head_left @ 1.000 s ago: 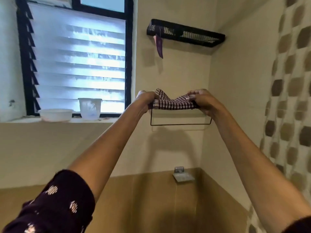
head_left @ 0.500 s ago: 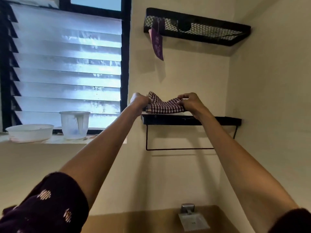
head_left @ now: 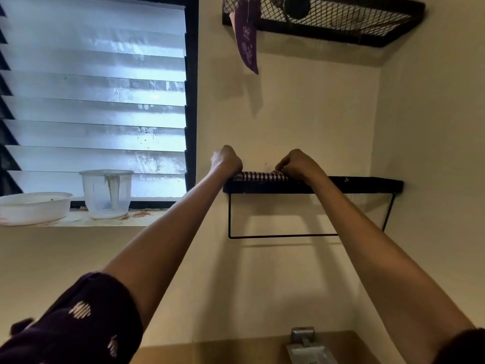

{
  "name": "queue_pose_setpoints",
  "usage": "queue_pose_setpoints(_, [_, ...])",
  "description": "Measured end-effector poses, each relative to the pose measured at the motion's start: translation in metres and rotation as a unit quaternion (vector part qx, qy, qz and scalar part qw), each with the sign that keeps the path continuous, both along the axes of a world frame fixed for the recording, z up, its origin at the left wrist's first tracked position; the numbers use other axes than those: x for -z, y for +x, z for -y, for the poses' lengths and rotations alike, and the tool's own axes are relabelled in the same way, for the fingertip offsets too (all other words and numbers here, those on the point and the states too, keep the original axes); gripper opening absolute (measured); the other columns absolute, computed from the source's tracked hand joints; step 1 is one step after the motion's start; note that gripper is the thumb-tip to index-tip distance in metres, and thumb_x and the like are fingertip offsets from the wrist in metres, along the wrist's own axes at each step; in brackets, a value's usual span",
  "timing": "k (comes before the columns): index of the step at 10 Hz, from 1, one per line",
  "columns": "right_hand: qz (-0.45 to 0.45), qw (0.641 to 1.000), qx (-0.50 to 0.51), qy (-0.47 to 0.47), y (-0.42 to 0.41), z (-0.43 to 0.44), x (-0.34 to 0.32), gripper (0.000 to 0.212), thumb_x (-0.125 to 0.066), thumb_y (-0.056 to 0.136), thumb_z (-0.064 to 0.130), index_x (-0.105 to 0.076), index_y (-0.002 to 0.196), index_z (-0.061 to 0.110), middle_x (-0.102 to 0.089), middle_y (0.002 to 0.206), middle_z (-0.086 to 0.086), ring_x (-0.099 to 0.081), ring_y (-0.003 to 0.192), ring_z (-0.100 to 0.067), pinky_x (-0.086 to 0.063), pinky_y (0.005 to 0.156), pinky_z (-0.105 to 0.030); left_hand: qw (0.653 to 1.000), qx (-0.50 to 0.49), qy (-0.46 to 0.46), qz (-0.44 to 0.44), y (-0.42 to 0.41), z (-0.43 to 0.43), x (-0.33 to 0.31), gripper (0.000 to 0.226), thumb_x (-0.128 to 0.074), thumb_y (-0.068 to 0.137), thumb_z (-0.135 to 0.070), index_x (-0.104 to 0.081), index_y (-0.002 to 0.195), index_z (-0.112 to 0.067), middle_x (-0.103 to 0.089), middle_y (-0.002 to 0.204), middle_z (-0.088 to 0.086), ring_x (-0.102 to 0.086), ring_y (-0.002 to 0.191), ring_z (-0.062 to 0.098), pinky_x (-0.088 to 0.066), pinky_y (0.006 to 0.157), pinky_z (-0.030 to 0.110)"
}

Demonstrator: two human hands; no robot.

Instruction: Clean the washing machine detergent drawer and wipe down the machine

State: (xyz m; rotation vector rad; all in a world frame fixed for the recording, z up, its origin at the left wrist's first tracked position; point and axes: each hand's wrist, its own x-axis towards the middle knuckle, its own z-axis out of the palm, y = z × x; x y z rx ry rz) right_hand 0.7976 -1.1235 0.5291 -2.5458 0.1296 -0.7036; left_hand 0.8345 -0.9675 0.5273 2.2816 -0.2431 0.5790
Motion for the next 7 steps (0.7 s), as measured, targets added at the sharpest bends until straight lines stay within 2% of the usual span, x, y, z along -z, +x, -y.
queue_pose_setpoints(1, [-0.012, 0.994, 0.074, -0.076, 0.004, -0.004, 0.0, 0.03, -0.052, 0.087, 0.001, -0.061, 0.116, 0.001, -0.06, 0.12, -0.016, -0.055, 0.112, -0.032, -0.041, 0.089, -0.033, 0.991, -0.035, 0.119, 0.059, -0.003, 0.003, -0.001, 0.012, -0.049, 0.089, -0.002, -0.056, 0.098, 0.002, -0.056, 0.112, 0.02, -0.048, 0.111, 0.032, -0.045, 0.084, 0.033])
queue_pose_setpoints(2, [0.041, 0.991, 0.082, -0.102, 0.007, -0.01, -0.003, 0.033, -0.053, 0.085, -0.002, -0.063, 0.115, 0.008, -0.058, 0.123, -0.015, -0.052, 0.114, -0.031, -0.042, 0.096, -0.034, 0.974, 0.0, 0.181, 0.138, -0.005, 0.007, -0.008, 0.033, -0.052, 0.088, -0.001, -0.055, 0.121, -0.001, -0.048, 0.129, 0.016, -0.042, 0.122, 0.029, -0.041, 0.098, 0.035])
queue_pose_setpoints(3, [-0.007, 0.995, 0.014, -0.101, 0.004, -0.02, -0.002, 0.03, -0.054, 0.088, 0.0, -0.067, 0.114, 0.008, -0.061, 0.123, -0.015, -0.057, 0.111, -0.029, -0.042, 0.077, -0.027, 0.972, 0.068, 0.22, 0.047, -0.011, 0.013, -0.006, 0.032, -0.057, 0.089, -0.011, -0.059, 0.12, -0.006, -0.059, 0.124, 0.013, -0.056, 0.112, 0.026, -0.046, 0.088, 0.032])
queue_pose_setpoints(4, [-0.09, 0.988, 0.023, -0.123, 0.004, -0.022, -0.003, 0.03, -0.055, 0.089, 0.009, -0.063, 0.117, 0.003, -0.061, 0.123, -0.014, -0.057, 0.107, -0.028, -0.04, 0.076, -0.029, 0.958, 0.057, 0.281, -0.004, -0.016, 0.017, -0.002, 0.027, -0.049, 0.092, -0.012, -0.06, 0.114, -0.001, -0.062, 0.12, 0.014, -0.059, 0.107, 0.028, -0.046, 0.084, 0.032])
queue_pose_setpoints(5, [-0.108, 0.987, 0.023, -0.117, 0.003, -0.022, -0.004, 0.031, -0.052, 0.091, 0.009, -0.061, 0.12, 0.004, -0.059, 0.125, -0.015, -0.057, 0.107, -0.028, -0.042, 0.082, -0.032, 0.959, 0.077, 0.274, -0.006, -0.021, 0.016, -0.003, 0.028, -0.045, 0.094, -0.011, -0.058, 0.116, 0.001, -0.06, 0.122, 0.014, -0.057, 0.096, 0.026, -0.045, 0.085, 0.032])
queue_pose_setpoints(6, [-0.019, 0.996, -0.008, -0.092, -0.001, -0.023, 0.008, 0.032, -0.05, 0.091, 0.002, -0.063, 0.119, 0.009, -0.059, 0.125, -0.016, -0.057, 0.106, -0.027, -0.04, 0.078, -0.027, 0.976, 0.11, 0.188, 0.019, -0.019, 0.004, 0.01, 0.039, -0.046, 0.096, -0.017, -0.048, 0.133, -0.004, -0.05, 0.136, 0.014, -0.051, 0.119, 0.027, -0.041, 0.095, 0.033])
queue_pose_setpoints(7, [0.138, 0.989, -0.019, -0.041, -0.017, -0.032, 0.025, 0.031, -0.046, 0.094, 0.002, -0.061, 0.12, 0.011, -0.052, 0.129, -0.014, -0.051, 0.118, -0.026, -0.034, 0.081, -0.018, 0.975, 0.121, 0.129, 0.131, -0.029, -0.026, 0.027, 0.038, -0.039, 0.098, -0.017, -0.046, 0.131, 0.0, -0.046, 0.137, 0.018, -0.039, 0.131, 0.031, -0.033, 0.105, 0.036])
